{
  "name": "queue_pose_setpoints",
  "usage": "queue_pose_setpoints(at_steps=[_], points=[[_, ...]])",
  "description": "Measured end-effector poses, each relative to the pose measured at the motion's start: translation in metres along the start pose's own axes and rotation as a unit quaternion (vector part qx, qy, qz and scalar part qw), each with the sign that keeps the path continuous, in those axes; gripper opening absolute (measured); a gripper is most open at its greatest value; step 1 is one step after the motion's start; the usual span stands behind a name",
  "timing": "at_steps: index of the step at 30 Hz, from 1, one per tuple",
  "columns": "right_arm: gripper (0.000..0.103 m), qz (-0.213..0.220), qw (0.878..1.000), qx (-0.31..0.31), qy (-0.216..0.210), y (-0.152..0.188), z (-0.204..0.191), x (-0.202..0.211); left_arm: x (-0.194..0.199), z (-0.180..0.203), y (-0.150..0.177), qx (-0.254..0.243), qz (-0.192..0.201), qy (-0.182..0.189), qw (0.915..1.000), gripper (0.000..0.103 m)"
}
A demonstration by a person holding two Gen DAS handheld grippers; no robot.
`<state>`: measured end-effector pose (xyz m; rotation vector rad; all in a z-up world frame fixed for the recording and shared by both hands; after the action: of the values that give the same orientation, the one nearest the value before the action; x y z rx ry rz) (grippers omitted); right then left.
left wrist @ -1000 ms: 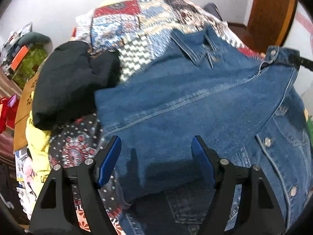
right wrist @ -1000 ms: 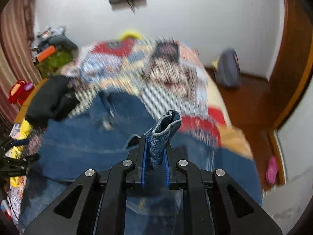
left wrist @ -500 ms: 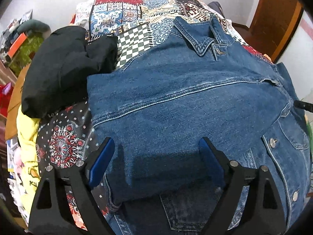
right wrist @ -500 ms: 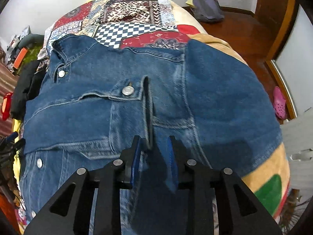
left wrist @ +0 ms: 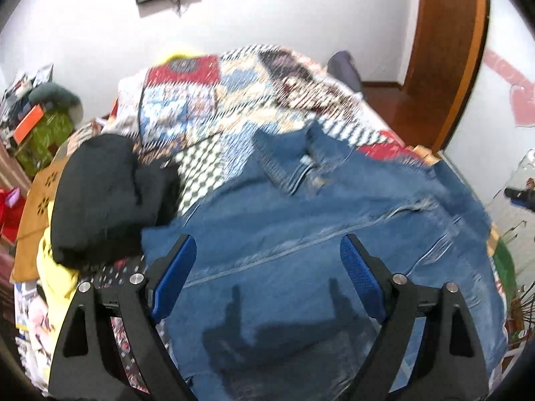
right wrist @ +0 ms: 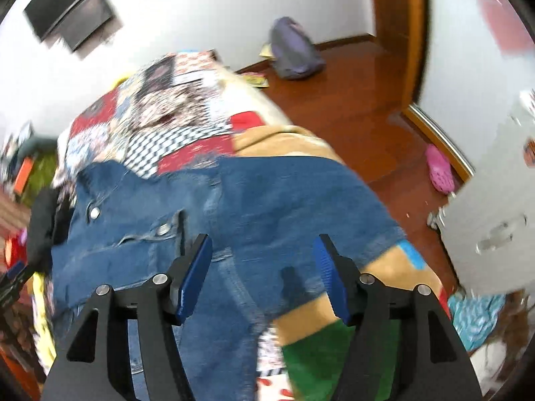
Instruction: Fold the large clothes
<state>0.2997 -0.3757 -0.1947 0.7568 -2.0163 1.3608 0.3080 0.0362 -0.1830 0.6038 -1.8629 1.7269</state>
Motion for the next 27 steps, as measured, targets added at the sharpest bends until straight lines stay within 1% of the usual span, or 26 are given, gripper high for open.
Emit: queue_pose_setpoints(at_steps=[1, 2, 4, 6, 9, 11, 13, 15, 19, 22, 23, 24, 25, 26, 27], points=[[0.059, -0.005, 1.000, -0.013, 0.006, 0.002, 0.011, -0.002, 0.000, 0.003, -0.003, -0.001, 0.003, 0.002, 1.0000, 0.088], [0.059, -0.010, 1.000, -0.021, 0.011, 0.003, 0.014, -0.008, -0.002, 0.008, -0.006, -0.001, 0.005, 0.006, 1.0000, 0.088], [0.060, -0.029, 0.998, -0.043, 0.020, 0.011, 0.030, -0.022, -0.008, 0.015, -0.008, 0.002, 0.002, 0.013, 0.9999, 0.088], [0.059, -0.049, 0.996, -0.064, 0.025, 0.019, 0.045, -0.036, -0.016, 0.021, -0.007, 0.007, -0.006, 0.022, 0.9997, 0.088], [0.059, -0.076, 0.991, -0.105, 0.020, 0.029, 0.068, -0.058, -0.030, 0.028, 0.000, 0.013, -0.027, 0.029, 0.9991, 0.088], [0.059, -0.085, 0.988, -0.126, 0.020, 0.031, 0.076, -0.070, -0.037, 0.030, 0.005, 0.017, -0.037, 0.031, 0.9987, 0.088], [0.060, -0.083, 0.986, -0.146, 0.015, 0.029, 0.083, -0.082, -0.042, 0.030, 0.010, 0.023, -0.047, 0.033, 0.9981, 0.088], [0.060, -0.074, 0.984, -0.159, 0.018, 0.024, 0.085, -0.089, -0.045, 0.029, 0.014, 0.029, -0.054, 0.032, 0.9976, 0.088], [0.060, -0.068, 0.981, -0.174, 0.053, 0.012, 0.086, -0.110, -0.052, 0.023, 0.020, 0.044, -0.067, 0.030, 0.9963, 0.088], [0.058, -0.056, 0.981, -0.170, 0.077, 0.004, 0.083, -0.115, -0.055, 0.019, 0.025, 0.049, -0.075, 0.029, 0.9955, 0.088], [0.053, -0.051, 0.981, -0.166, 0.082, 0.003, 0.083, -0.114, -0.055, 0.018, 0.026, 0.050, -0.077, 0.028, 0.9954, 0.088], [0.043, -0.046, 0.982, -0.159, 0.090, 0.001, 0.079, -0.112, -0.055, 0.017, 0.026, 0.050, -0.077, 0.028, 0.9954, 0.088], [0.035, -0.041, 0.983, -0.148, 0.100, -0.002, 0.075, -0.109, -0.054, 0.016, 0.027, 0.050, -0.077, 0.027, 0.9954, 0.088], [0.021, -0.037, 0.984, -0.137, 0.107, -0.004, 0.071, -0.106, -0.052, 0.016, 0.027, 0.050, -0.075, 0.027, 0.9956, 0.088], [0.016, -0.031, 0.986, -0.126, 0.109, -0.006, 0.066, -0.101, -0.050, 0.015, 0.027, 0.049, -0.073, 0.026, 0.9958, 0.088]])
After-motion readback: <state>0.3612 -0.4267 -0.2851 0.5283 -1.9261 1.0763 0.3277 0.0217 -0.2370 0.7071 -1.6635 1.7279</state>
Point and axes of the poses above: each gripper's, at about its wrist camera, not at the fingertips, and x roughly against the way its jaws point, z to its right, y to its underside, the point moved 1 cm from there along -x, roughly the way its jaws point, and after that the axes turned 9 degrees about z, right-handed, at the moved point
